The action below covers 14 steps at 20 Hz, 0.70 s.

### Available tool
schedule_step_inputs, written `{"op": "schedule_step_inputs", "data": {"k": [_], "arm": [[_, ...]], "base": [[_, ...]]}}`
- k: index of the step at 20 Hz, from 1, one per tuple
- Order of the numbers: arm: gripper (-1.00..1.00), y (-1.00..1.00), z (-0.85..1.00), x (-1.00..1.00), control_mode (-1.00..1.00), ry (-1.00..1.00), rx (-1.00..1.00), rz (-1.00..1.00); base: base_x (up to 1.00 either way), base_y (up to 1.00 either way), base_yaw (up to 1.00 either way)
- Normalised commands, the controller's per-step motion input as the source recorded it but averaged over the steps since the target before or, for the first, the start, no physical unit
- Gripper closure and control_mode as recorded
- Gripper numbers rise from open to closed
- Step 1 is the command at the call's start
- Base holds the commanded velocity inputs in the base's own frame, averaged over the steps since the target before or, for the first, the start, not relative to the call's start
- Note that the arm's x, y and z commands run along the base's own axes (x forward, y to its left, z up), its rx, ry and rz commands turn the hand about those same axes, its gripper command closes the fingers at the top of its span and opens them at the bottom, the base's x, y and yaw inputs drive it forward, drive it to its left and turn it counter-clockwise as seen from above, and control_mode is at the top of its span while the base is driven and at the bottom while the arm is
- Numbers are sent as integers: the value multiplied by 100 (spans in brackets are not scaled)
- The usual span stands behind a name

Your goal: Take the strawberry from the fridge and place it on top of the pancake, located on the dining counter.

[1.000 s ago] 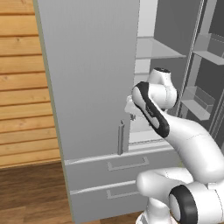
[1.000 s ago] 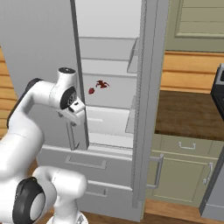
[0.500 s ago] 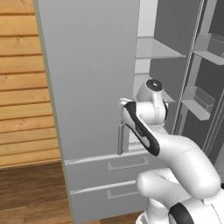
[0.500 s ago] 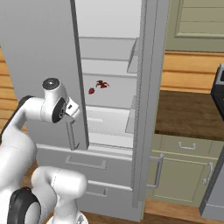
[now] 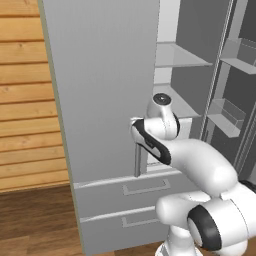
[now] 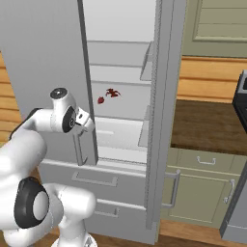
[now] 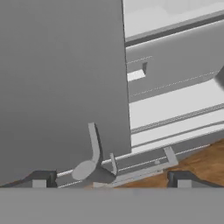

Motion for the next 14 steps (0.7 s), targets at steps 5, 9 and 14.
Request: {"op": "schedule_step_inputs", "data": {"k": [5,9,14], "arm": [[-100,20,-34,26,-100,22,-3,13],[-100,31,-42,25,-100,6,-8,8],[-100,15,-38,12,-100,-1,-7,2]], "base": [[0,0,0],[0,0,0],[0,0,0]]}}
